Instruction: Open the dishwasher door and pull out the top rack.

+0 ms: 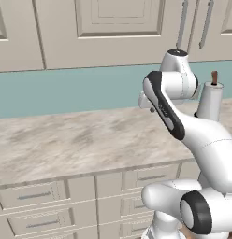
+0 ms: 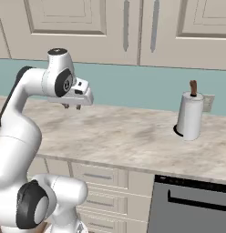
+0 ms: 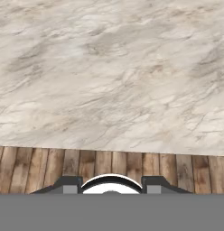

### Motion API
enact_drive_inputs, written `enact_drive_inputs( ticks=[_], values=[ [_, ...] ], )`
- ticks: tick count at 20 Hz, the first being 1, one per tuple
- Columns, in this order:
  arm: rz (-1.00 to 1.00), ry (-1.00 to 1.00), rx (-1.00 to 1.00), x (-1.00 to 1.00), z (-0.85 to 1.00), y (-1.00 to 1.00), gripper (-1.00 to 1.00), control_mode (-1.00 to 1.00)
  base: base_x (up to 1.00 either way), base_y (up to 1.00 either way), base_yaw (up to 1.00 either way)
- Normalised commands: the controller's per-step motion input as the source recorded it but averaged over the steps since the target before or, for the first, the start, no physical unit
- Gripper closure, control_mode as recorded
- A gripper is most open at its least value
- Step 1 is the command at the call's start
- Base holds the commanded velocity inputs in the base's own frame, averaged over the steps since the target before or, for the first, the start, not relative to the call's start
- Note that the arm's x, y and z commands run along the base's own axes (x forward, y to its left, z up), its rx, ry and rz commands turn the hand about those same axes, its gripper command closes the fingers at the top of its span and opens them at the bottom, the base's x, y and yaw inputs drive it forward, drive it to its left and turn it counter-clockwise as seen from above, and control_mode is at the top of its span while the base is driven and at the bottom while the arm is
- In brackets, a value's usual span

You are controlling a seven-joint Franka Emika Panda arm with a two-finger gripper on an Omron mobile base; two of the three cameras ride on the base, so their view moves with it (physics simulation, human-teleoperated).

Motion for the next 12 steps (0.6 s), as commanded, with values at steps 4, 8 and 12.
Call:
enact_drive_inputs(
  ticks=[4, 8, 12],
  values=[
    [0.00, 0.00, 0.00, -0.05, 0.00, 0.00, -1.00, 1.00, -0.06, 0.00, -0.18],
    [0.00, 0.00, 0.00, 0.00, 0.00, 0.00, -1.00, 1.00, -0.19, -0.01, -0.63],
    [0.00, 0.00, 0.00, 0.00, 0.00, 0.00, -1.00, 1.00, -0.08, 0.05, -0.61]
  ],
)
